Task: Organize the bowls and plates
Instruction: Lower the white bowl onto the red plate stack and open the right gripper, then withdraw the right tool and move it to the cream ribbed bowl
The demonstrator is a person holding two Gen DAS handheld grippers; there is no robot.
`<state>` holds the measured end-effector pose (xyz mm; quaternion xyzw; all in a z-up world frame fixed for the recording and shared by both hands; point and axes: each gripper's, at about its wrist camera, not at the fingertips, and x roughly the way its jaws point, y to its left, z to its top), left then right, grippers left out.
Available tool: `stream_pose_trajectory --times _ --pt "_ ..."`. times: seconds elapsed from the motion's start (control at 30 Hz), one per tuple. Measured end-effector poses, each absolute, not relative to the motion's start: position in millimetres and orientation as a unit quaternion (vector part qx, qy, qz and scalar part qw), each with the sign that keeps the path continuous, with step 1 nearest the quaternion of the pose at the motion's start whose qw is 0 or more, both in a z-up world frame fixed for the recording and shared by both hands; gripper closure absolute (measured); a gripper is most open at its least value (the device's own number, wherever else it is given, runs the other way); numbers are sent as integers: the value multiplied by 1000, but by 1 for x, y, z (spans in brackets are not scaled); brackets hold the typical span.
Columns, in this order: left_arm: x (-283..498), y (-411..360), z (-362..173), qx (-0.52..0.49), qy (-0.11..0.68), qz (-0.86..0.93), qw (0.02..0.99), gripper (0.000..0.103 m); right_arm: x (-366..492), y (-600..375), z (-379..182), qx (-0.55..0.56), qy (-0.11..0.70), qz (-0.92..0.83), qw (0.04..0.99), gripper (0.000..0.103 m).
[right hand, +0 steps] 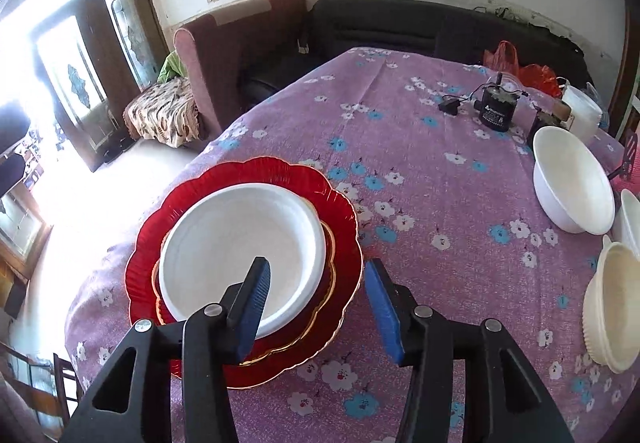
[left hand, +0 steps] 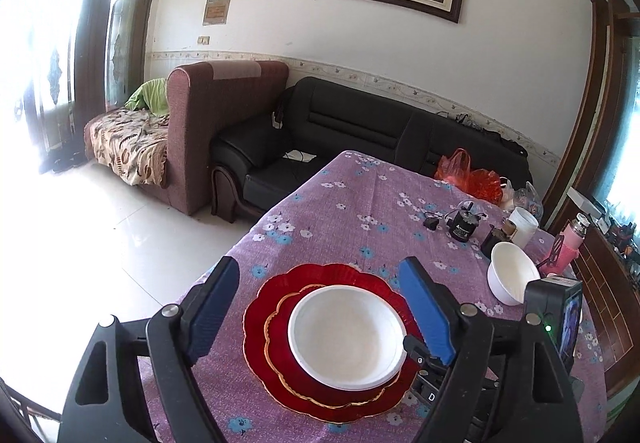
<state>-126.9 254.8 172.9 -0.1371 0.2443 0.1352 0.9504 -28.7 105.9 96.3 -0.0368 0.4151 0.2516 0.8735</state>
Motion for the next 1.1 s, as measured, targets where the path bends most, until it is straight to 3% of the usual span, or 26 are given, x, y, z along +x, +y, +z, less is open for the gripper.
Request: stream_pose_trajectory --times 0.47,0.83,0.97,1.1 --pt "-134 201 179 -104 212 144 961 13 -101 23 112 75 333 217 915 44" --pt "-145 130 183 -59 211 74 973 10 -137 -77 148 88 251 99 959 44" --pt "-153 121 182 -70 220 53 972 10 -165 -126 163 78 200 26 976 17" --pt "-161 109 179 -83 231 29 969 10 -184 -179 161 93 196 -35 976 17"
